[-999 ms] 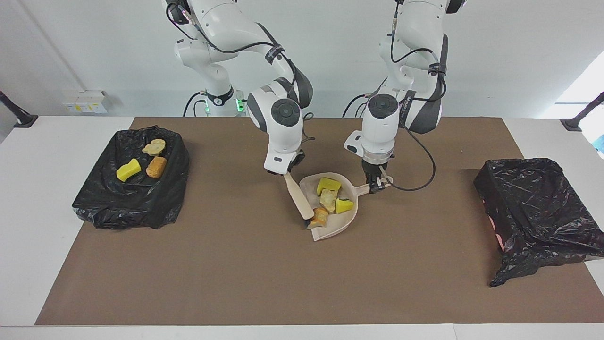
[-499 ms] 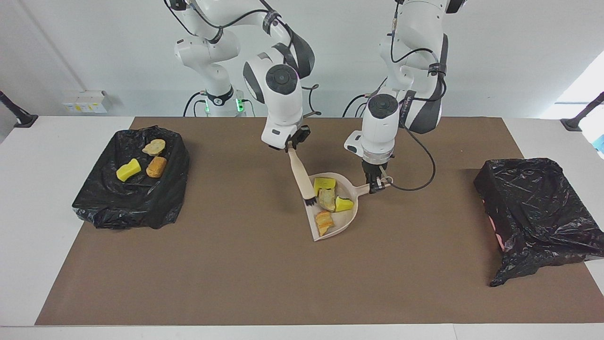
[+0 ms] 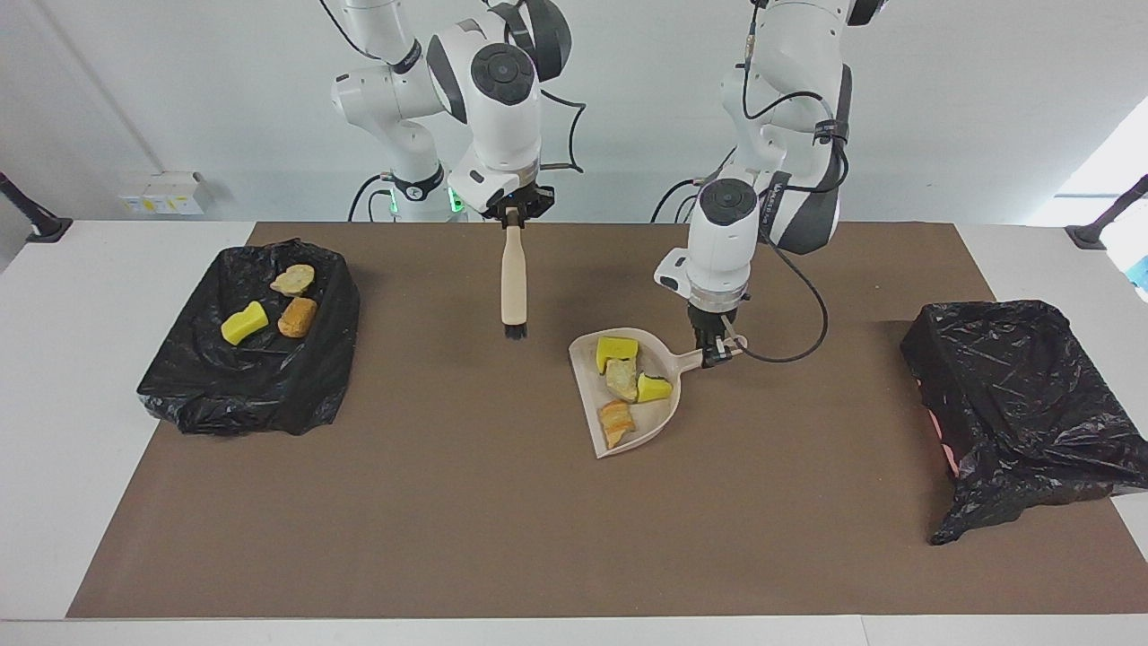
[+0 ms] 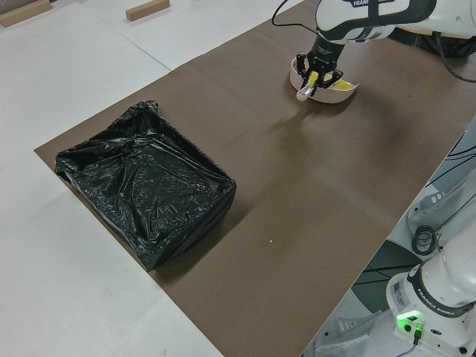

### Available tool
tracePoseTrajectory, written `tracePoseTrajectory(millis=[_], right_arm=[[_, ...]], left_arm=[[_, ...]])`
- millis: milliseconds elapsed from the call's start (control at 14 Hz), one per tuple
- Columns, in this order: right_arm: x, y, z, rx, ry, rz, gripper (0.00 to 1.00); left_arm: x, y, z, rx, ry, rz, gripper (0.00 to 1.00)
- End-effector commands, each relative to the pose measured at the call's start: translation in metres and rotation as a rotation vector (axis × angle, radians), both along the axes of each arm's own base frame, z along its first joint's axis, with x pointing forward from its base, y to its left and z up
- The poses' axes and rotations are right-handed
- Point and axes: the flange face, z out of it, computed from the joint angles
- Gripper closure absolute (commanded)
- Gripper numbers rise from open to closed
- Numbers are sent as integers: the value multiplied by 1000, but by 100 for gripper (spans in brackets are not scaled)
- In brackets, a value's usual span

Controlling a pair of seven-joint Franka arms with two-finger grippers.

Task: Sweep and dump trash in bin
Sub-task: 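Draw the brush back toward the robot and set it down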

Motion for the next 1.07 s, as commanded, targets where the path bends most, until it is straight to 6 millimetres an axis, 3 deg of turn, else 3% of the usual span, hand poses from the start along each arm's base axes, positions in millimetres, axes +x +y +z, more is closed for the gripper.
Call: tracePoseTrajectory(millis=[0,71,285,499,785,999], right_arm=[[-46,-7,-29,66,-17,-79,100],[-64,2,-43,67,-31,-51,100],[-86,14,-61,70,-56,-17,100],[-119,34,-100,60,-90,-1,100],[-124,34,-104,56,-94,-5,100],[-138,40,-127,64,-130,4,100]], left_arm=[[-8,8,2,0,-13,-10,100],[-8,8,2,0,-13,-10,100],[-8,8,2,0,-12,-11,100],[-8,8,2,0,-13,-10,100],[-8,8,2,0,-12,-11,100],[-7,8,1,1,-11,-13,100]])
